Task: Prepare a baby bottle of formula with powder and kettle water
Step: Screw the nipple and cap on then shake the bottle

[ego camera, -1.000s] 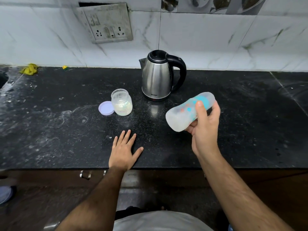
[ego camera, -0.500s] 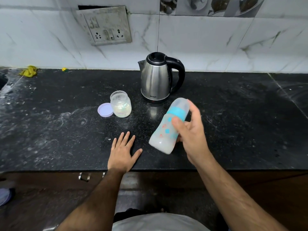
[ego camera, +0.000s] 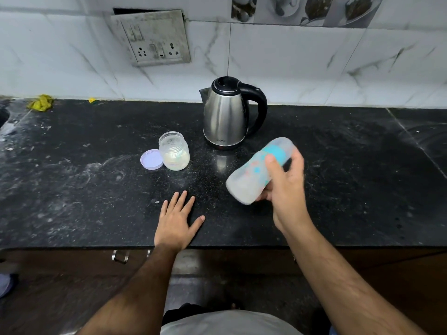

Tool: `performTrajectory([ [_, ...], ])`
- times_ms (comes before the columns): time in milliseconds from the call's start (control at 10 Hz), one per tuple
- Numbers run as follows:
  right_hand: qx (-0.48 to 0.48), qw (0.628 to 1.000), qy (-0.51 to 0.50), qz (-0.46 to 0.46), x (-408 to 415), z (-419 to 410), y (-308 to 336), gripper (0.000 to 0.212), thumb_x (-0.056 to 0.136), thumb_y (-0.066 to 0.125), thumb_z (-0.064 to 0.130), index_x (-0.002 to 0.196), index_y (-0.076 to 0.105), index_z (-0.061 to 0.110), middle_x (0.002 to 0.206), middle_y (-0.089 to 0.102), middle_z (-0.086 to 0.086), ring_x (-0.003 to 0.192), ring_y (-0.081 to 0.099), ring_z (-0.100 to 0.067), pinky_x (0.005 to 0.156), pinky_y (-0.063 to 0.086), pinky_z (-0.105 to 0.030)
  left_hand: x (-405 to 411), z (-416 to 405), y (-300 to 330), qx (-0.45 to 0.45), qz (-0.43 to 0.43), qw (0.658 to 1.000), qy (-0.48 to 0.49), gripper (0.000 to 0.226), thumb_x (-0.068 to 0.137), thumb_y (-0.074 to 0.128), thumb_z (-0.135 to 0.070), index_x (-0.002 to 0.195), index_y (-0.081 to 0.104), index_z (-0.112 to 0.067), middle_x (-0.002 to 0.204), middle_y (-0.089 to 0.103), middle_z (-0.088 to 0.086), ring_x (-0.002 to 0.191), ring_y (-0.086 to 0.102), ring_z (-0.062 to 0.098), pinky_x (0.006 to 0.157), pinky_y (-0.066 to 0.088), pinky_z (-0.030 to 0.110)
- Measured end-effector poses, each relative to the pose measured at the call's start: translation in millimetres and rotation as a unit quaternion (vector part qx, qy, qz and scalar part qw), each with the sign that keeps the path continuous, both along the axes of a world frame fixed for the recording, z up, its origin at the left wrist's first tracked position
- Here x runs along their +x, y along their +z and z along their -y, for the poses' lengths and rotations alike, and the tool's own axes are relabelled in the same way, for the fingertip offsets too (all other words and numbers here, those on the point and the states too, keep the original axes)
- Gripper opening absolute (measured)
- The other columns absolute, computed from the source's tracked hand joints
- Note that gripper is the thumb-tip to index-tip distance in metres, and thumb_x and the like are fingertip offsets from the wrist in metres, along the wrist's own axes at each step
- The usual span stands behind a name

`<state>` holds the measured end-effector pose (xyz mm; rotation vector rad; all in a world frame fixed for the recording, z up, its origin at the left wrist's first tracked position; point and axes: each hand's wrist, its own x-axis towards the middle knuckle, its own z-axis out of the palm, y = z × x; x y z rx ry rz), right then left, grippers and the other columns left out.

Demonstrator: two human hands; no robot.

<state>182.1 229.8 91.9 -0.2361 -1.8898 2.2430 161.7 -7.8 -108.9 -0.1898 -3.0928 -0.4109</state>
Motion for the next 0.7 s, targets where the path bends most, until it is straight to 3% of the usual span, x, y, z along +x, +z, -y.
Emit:
performTrajectory([
  [100,0.010,0.995,0.095,0.003,7,3,2,0.068,0.087,0.062,0.028,0.147,0.029,0.025,0.089,0.075,0.009,0.075,0.073,-0.013,0.052,0.058,-0.034,-1,0,-1,0.000,-0.001,1.000,0.000,0.079,0.089,0.022,-0.075,0.153,0.033,-0.029,0.165,0.020,-0.005,0.154,0.006,0.015,0.125,0.004,0.042],
  [200,-0.021,1.000,0.002,-0.020,1,-1,2,0.060,0.090,0.059,0.029,0.144,0.033,0.022,0.087,0.073,0.016,0.074,0.072,-0.010,0.047,0.055,-0.028,-1,0,-2,-0.002,0.002,1.000,0.000,0.079,0.089,0.021,-0.075,0.153,0.032,-0.030,0.165,0.019,-0.005,0.154,0.005,0.015,0.125,0.004,0.042],
  [300,-0.018,0.999,-0.024,-0.018,-1,-3,0,0.056,0.093,0.058,0.030,0.143,0.033,0.023,0.086,0.073,0.015,0.072,0.072,-0.012,0.043,0.052,-0.028,0,1,-1,0.001,-0.001,1.000,0.000,0.079,0.089,0.022,-0.075,0.153,0.033,-0.029,0.165,0.020,-0.005,0.154,0.005,0.015,0.125,0.005,0.042],
  [400,0.011,0.996,0.086,-0.016,5,-1,0,0.068,0.088,0.063,0.026,0.147,0.028,0.025,0.089,0.075,0.006,0.074,0.073,-0.014,0.050,0.057,-0.035,0,0,-1,0.002,0.000,1.000,0.000,0.079,0.089,0.022,-0.075,0.153,0.033,-0.029,0.165,0.020,-0.005,0.154,0.006,0.015,0.125,0.005,0.043],
  [600,-0.038,0.999,-0.037,-0.004,-4,-1,2,0.061,0.088,0.059,0.039,0.143,0.035,0.026,0.086,0.072,0.017,0.075,0.072,-0.013,0.044,0.051,-0.028,0,0,0,0.005,-0.002,1.000,-0.001,0.079,0.090,0.023,-0.074,0.153,0.033,-0.029,0.164,0.020,-0.004,0.154,0.006,0.015,0.125,0.005,0.043],
  [700,0.004,0.997,0.068,0.018,2,3,0,0.067,0.086,0.062,0.034,0.145,0.031,0.027,0.087,0.075,0.010,0.072,0.072,-0.014,0.047,0.054,-0.032,0,0,0,0.005,-0.001,1.000,-0.002,0.078,0.090,0.024,-0.074,0.153,0.033,-0.029,0.164,0.020,-0.004,0.154,0.006,0.015,0.125,0.005,0.043],
])
